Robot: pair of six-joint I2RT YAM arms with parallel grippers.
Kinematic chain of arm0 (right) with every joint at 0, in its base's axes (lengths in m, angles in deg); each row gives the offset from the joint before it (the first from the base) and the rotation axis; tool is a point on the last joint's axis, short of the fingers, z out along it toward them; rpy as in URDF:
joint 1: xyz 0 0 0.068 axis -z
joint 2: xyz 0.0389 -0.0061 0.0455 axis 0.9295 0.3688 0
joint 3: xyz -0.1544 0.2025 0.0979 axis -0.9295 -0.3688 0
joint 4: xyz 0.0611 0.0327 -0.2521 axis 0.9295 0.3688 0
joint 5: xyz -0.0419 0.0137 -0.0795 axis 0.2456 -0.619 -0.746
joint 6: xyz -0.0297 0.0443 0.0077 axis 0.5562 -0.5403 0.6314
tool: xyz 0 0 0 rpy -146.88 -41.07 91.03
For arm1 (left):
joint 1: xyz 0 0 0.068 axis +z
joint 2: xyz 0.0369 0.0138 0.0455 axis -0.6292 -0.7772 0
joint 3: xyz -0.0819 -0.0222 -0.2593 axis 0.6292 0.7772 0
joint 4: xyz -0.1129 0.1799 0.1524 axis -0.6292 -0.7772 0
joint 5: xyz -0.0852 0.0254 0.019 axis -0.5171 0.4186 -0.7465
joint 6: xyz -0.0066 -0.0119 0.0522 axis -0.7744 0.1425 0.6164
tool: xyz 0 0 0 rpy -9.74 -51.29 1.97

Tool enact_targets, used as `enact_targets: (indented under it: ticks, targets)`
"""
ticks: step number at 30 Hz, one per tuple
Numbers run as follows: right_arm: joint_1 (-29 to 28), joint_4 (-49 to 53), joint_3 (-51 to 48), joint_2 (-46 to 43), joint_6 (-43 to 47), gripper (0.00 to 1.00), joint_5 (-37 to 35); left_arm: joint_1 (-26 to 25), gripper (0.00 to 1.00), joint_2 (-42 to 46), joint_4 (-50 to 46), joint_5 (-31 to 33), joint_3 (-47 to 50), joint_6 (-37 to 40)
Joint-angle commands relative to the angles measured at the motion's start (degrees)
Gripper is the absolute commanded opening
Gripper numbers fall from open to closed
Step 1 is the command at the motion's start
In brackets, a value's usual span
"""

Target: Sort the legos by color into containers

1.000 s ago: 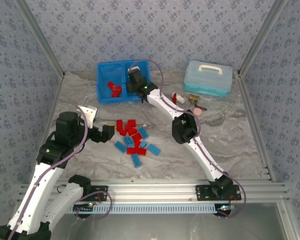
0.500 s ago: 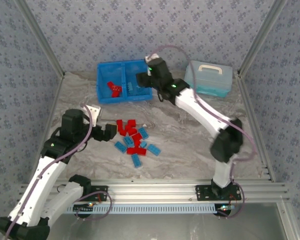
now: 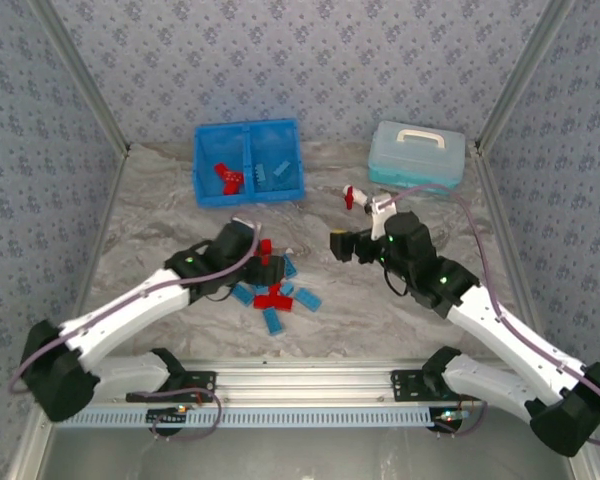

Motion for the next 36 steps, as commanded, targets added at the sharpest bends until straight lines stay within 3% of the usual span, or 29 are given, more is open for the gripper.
enact_targets:
  ticks: [1,6,11,16,26,36]
  targets:
    - [0.2,2.7,-2.2,-2.4,-5.0,1.00,0.4,-2.7,0.99,-5.5,0.1,6.8,-1.5,-7.7]
    - [0.7,3.7,-2.5,-1.9,-6.0,1.00,-1.4,-2.8,0.87,-8.9,-1.4,9.4,0.1,-16.2]
    - [1.0,3.2,-1.6,-0.2,-6.0,1.00,-0.5,-2.8,0.73,-5.5,-4.9,13.4,3.8,-22.0]
    - [0.9,2.9,-1.2,1.7,-6.8,1.00,0.1,-2.2,0.61,-1.8,-4.7,13.5,8.7,-27.4]
    - [0.7,3.9,-0.4,3.3,-8.0,1.00,0.6,1.1,0.49,-2.5,0.2,11.3,13.2,-29.8]
    - [0.5,4.6,-0.7,3.1,-8.7,1.00,0.5,1.8,0.57,-6.9,5.0,9.0,13.9,-28.6]
